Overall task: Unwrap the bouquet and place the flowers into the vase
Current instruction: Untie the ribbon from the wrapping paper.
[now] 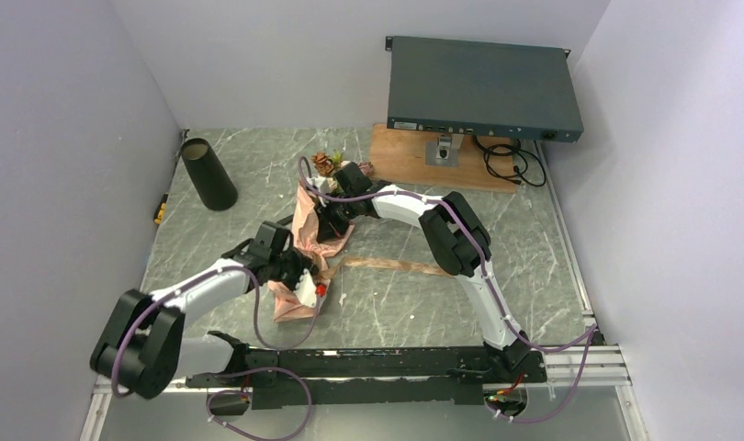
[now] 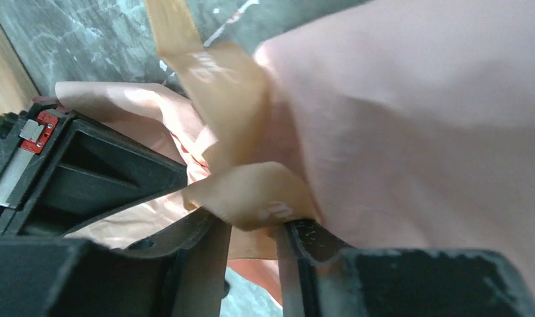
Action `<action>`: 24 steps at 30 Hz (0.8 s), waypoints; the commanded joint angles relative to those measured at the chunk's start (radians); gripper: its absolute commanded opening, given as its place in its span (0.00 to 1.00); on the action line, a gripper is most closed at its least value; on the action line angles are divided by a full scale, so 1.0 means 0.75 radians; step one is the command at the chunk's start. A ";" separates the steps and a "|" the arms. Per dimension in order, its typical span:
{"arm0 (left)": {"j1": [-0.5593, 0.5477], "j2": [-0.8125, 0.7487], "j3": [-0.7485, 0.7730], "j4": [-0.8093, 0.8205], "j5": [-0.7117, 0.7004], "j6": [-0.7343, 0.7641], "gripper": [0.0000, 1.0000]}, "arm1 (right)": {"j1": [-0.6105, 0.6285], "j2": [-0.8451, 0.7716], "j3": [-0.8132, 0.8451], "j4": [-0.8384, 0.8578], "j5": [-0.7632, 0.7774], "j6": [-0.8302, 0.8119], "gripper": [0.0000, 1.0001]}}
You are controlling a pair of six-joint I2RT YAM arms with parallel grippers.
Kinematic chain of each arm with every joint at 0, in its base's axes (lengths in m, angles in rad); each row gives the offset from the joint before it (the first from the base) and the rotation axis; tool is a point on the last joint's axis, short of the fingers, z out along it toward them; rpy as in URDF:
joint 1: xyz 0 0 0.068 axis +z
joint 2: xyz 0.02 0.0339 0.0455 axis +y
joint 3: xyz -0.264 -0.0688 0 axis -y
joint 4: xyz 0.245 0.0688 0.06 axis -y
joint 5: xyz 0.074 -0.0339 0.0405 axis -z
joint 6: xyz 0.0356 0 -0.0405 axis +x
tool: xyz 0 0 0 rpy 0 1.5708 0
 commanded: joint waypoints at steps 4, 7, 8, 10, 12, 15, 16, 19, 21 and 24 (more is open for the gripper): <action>-0.032 -0.390 -0.240 -0.449 -0.120 0.308 0.44 | -0.015 0.117 -0.049 -0.223 0.176 -0.061 0.00; -0.032 -0.581 -0.195 -0.578 -0.019 0.221 0.51 | -0.016 0.119 -0.050 -0.221 0.179 -0.064 0.00; -0.032 -0.628 -0.174 -0.615 0.004 0.172 0.51 | -0.016 0.116 -0.054 -0.217 0.181 -0.065 0.00; -0.029 -0.685 -0.125 -0.643 0.022 0.006 0.46 | -0.016 0.111 -0.060 -0.214 0.180 -0.070 0.00; -0.003 -0.685 -0.056 -0.654 0.044 -0.124 0.39 | -0.016 0.107 -0.067 -0.212 0.180 -0.079 0.00; 0.120 -0.615 0.076 -0.632 0.176 -0.329 0.36 | -0.014 0.107 -0.070 -0.219 0.181 -0.090 0.00; 0.169 -0.583 0.117 -0.607 0.232 -0.391 0.35 | -0.014 0.107 -0.068 -0.224 0.179 -0.094 0.00; 0.279 -0.438 0.228 -0.475 0.326 -0.590 0.31 | -0.014 0.107 -0.066 -0.232 0.178 -0.107 0.00; 0.318 -0.312 0.306 -0.419 0.378 -0.675 0.27 | -0.014 0.108 -0.065 -0.234 0.175 -0.112 0.00; 0.343 -0.097 0.422 -0.436 0.515 -0.693 0.22 | -0.014 0.113 -0.054 -0.241 0.172 -0.110 0.00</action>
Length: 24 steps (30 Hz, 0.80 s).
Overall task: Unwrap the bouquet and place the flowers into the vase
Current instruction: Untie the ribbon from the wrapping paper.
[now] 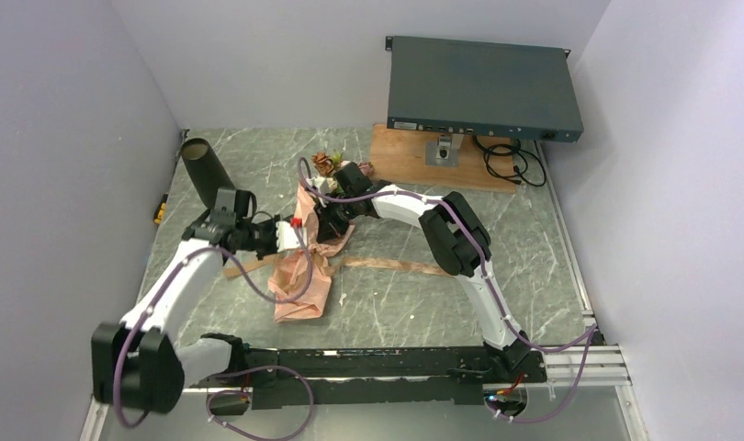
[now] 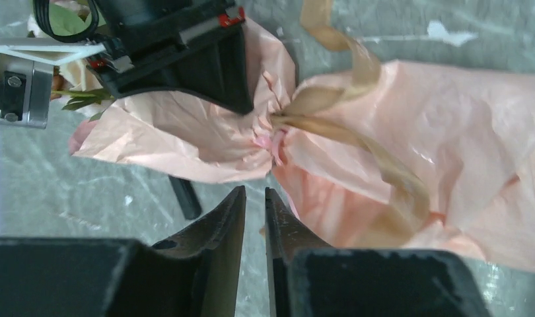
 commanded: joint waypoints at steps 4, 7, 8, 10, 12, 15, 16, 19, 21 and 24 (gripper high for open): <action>0.034 0.370 0.168 0.127 0.341 -0.160 0.19 | -0.014 0.111 -0.056 -0.220 0.165 -0.070 0.00; 0.033 0.486 0.206 0.147 0.366 -0.130 0.18 | -0.015 0.112 -0.049 -0.217 0.164 -0.059 0.00; 0.032 0.523 0.227 0.123 0.371 -0.108 0.17 | -0.014 0.112 -0.048 -0.216 0.164 -0.057 0.00; 0.032 0.583 0.247 0.097 0.370 -0.082 0.17 | -0.014 0.113 -0.050 -0.215 0.164 -0.055 0.00; 0.030 0.622 0.250 0.085 0.365 -0.041 0.19 | -0.016 0.114 -0.051 -0.216 0.166 -0.055 0.00; 0.018 0.644 0.241 0.106 0.340 -0.047 0.25 | -0.016 0.113 -0.055 -0.214 0.170 -0.054 0.00; 0.018 0.637 0.244 0.118 0.342 -0.073 0.26 | -0.016 0.114 -0.055 -0.216 0.171 -0.055 0.00; 0.010 0.565 0.244 0.134 0.364 -0.081 0.26 | -0.016 0.115 -0.056 -0.211 0.170 -0.051 0.00; -0.021 0.521 0.230 0.154 0.342 -0.075 0.26 | -0.016 0.118 -0.053 -0.210 0.165 -0.047 0.00; -0.088 0.519 0.255 0.125 0.294 -0.078 0.26 | -0.016 0.124 -0.050 -0.204 0.163 -0.045 0.00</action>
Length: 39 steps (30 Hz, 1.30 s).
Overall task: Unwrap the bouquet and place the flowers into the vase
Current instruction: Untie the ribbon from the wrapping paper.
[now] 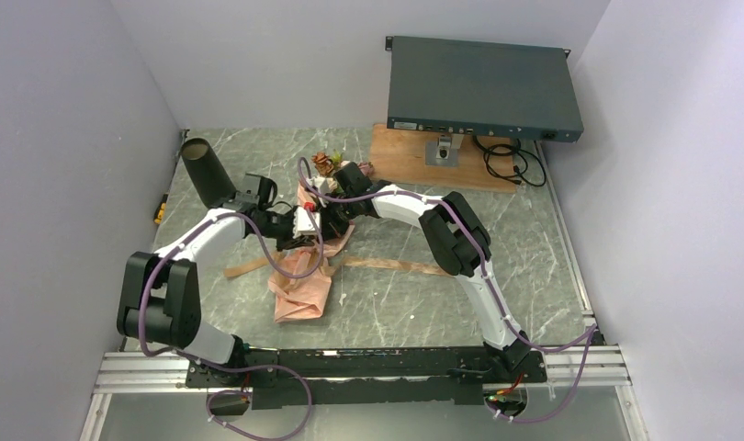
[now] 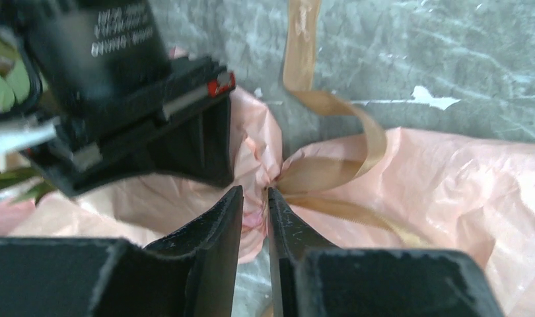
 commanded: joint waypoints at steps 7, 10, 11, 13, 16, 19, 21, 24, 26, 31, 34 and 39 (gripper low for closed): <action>-0.192 0.041 0.102 -0.046 -0.116 0.038 0.23 | -0.016 0.132 -0.045 -0.203 0.169 -0.041 0.00; -0.209 0.089 0.102 -0.069 -0.185 0.111 0.22 | -0.016 0.133 -0.049 -0.202 0.171 -0.041 0.00; -0.212 0.102 0.102 -0.075 -0.205 0.129 0.22 | -0.016 0.133 -0.050 -0.202 0.172 -0.041 0.00; -0.221 0.127 0.098 -0.080 -0.249 0.150 0.21 | -0.018 0.133 -0.053 -0.203 0.172 -0.045 0.00; -0.230 0.164 0.087 -0.079 -0.316 0.173 0.21 | -0.020 0.136 -0.052 -0.211 0.173 -0.051 0.00; -0.245 0.218 0.066 -0.037 -0.400 0.169 0.21 | -0.022 0.144 -0.051 -0.218 0.174 -0.056 0.00; -0.249 0.242 0.063 -0.037 -0.442 0.161 0.22 | -0.022 0.152 -0.046 -0.228 0.176 -0.061 0.00; -0.249 0.235 0.041 -0.066 -0.474 0.173 0.25 | -0.024 0.165 -0.032 -0.256 0.191 -0.078 0.00; -0.246 0.220 0.028 -0.091 -0.487 0.175 0.27 | -0.024 0.171 -0.027 -0.270 0.202 -0.094 0.00; -0.208 0.215 0.057 -0.131 -0.512 0.069 0.28 | -0.026 0.183 -0.021 -0.300 0.231 -0.125 0.00; -0.181 0.218 0.085 -0.146 -0.522 0.001 0.30 | -0.026 0.189 -0.018 -0.314 0.240 -0.140 0.00; -0.159 0.184 0.099 -0.178 -0.488 -0.027 0.34 | -0.030 0.189 -0.015 -0.320 0.248 -0.153 0.00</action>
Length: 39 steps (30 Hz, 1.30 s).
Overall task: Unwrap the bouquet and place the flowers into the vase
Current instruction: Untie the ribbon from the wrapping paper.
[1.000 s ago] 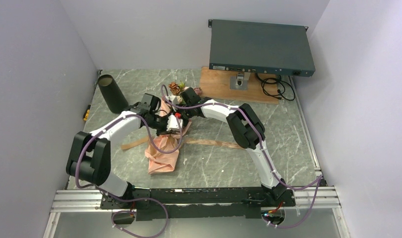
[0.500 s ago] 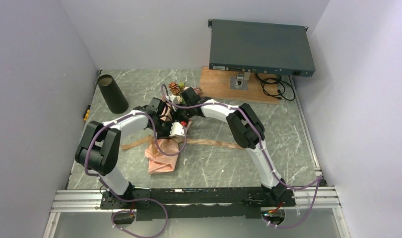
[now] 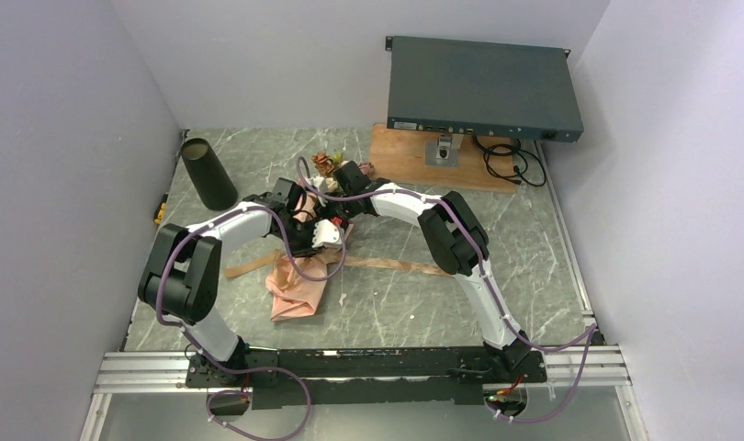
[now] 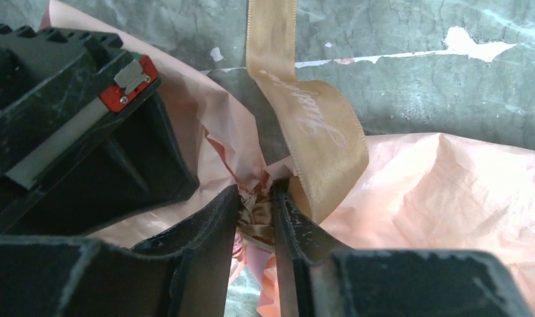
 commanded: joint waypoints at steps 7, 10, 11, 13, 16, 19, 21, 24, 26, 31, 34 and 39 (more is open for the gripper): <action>0.082 -0.040 0.067 -0.165 -0.015 -0.081 0.29 | -0.023 0.140 -0.100 -0.247 0.268 -0.125 0.00; 0.085 0.007 0.099 -0.195 -0.025 -0.092 0.31 | -0.023 0.132 -0.111 -0.244 0.266 -0.127 0.00; 0.086 0.024 0.102 -0.196 -0.038 -0.092 0.32 | -0.023 0.130 -0.113 -0.244 0.267 -0.127 0.00; 0.092 0.038 0.090 -0.185 -0.052 -0.078 0.32 | -0.023 0.127 -0.115 -0.244 0.267 -0.129 0.00; 0.093 0.053 0.075 -0.163 -0.068 -0.060 0.25 | -0.022 0.125 -0.116 -0.242 0.266 -0.129 0.00; 0.091 0.064 0.085 -0.149 -0.067 -0.075 0.17 | -0.024 0.126 -0.116 -0.243 0.265 -0.129 0.00; 0.091 0.066 0.097 -0.143 -0.060 -0.114 0.11 | -0.024 0.128 -0.117 -0.244 0.268 -0.133 0.00; 0.104 0.043 0.116 -0.108 -0.043 -0.275 0.02 | -0.026 0.131 -0.123 -0.242 0.277 -0.141 0.00; 0.133 0.003 0.118 -0.061 -0.020 -0.397 0.00 | -0.025 0.133 -0.126 -0.243 0.286 -0.147 0.00; 0.188 -0.124 0.080 0.098 0.032 -0.652 0.00 | -0.026 0.138 -0.130 -0.243 0.301 -0.159 0.00; 0.211 -0.167 0.057 0.172 0.054 -0.763 0.00 | -0.028 0.141 -0.130 -0.248 0.306 -0.165 0.00; 0.253 -0.170 0.060 0.244 0.078 -0.969 0.00 | -0.026 0.139 -0.134 -0.251 0.313 -0.174 0.00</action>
